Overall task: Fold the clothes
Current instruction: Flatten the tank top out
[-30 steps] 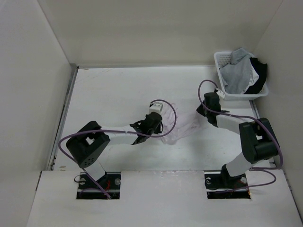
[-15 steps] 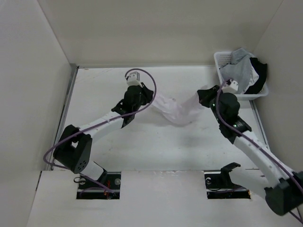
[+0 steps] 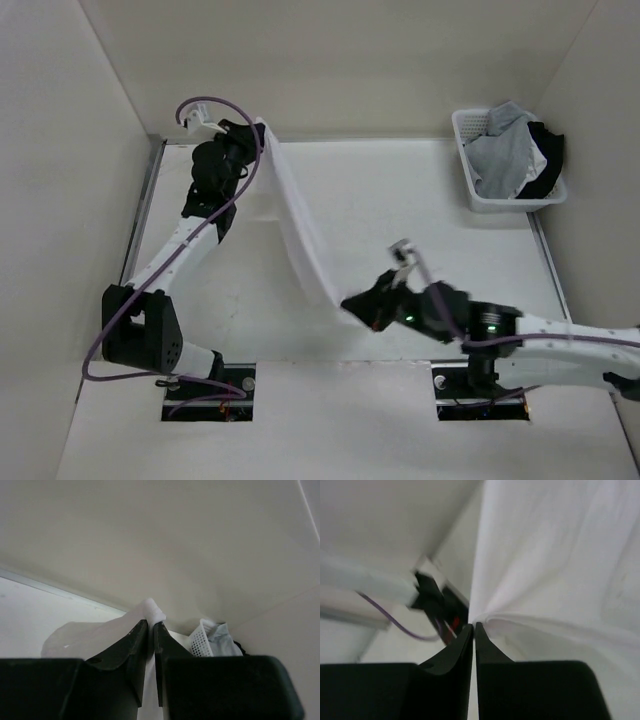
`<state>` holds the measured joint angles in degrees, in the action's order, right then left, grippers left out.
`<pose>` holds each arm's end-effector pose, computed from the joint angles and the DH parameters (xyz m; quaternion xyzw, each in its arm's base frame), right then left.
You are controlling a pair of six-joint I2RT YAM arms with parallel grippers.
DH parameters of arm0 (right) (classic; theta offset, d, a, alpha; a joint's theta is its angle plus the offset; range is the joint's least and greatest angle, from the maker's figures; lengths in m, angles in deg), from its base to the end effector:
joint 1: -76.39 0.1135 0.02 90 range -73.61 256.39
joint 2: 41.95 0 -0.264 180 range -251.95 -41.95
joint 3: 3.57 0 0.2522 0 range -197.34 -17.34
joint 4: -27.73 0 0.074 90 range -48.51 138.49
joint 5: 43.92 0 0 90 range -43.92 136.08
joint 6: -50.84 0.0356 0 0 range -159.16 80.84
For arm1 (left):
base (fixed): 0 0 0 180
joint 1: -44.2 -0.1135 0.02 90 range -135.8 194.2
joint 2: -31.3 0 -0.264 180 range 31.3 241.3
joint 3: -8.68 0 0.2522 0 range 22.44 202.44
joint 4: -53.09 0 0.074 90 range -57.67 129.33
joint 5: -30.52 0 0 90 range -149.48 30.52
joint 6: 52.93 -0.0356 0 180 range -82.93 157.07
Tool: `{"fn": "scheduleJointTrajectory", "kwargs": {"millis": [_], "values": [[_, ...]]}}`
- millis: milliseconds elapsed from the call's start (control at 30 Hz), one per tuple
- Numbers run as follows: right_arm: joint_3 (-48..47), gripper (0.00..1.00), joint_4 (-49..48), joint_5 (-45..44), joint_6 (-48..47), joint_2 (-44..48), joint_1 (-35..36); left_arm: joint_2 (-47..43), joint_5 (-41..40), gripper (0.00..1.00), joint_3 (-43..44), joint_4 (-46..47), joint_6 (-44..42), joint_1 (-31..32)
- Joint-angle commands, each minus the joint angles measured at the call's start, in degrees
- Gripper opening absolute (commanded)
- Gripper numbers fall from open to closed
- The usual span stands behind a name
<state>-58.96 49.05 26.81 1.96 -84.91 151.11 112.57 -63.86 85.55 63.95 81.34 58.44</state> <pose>0.0586 0.1700 0.3311 -0.1123 0.7485 0.4756 0.4482 0.3304 -0.0810 0.3674 -0.2000 0.6355 -0.3420 0.6627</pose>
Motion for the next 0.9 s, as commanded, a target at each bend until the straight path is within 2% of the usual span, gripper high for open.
{"fn": "scheduleJointTrajectory", "kwargs": {"millis": [0, 33, 100, 167, 267, 400, 500, 600, 700, 867], "values": [[3.1, 0.12, -2.4, 5.4, 6.9, -17.5, 3.6, 4.1, 3.9, 0.13, -4.2, 6.0, 5.0, -3.6], [2.3, 0.18, -2.8, 6.1, 7.1, -21.3, 3.9, 6.4, 4.6, 0.19, -4.7, 6.2, 6.4, -4.8], [1.6, 0.27, -3.4, 2.1, 6.5, -24.0, 3.9, 9.7, 7.4, 0.27, -5.2, 5.8, 8.2, -6.6], [1.5, 0.42, -4.4, -1.5, 5.1, -24.4, 2.5, 9.9, 8.4, 0.32, -7.4, 5.2, 8.7, -7.8], [2.9, 0.52, -6.7, -1.4, 4.1, -24.6, -3.2, 6.0, 4.8, 0.34, -13.4, 3.9, 7.8, -8.7], [2.7, 0.53, -12.7, 4.7, 4.0, -32.5, -12.1, -2.3, -5.9, 0.33, -21.7, -2.7, 5.1, -8.2], [-1.8, 0.51, -11.3, 7.0, 3.5, -41.0, -13.9, -7.3, -12.5, 0.34, -26.5, -7.4, 1.8, -4.9], [-3.0, 0.49, -9.2, 5.7, 4.9, -44.9, -12.7, -10.8, -16.4, 0.35, -29.5, -12.6, -1.5, -1.2], [-1.5, 0.49, -6.9, 4.3, 7.3, -44.5, -11.2, -12.1, -20.5, 0.38, -31.3, -18.7, -3.4, 0.8], [0.8, 0.51, -6.1, 7.4, 12.3, -44.3, -6.4, -11.5, -25.8, 0.42, -34.1, -28.1, -0.9, 1.3]]}}
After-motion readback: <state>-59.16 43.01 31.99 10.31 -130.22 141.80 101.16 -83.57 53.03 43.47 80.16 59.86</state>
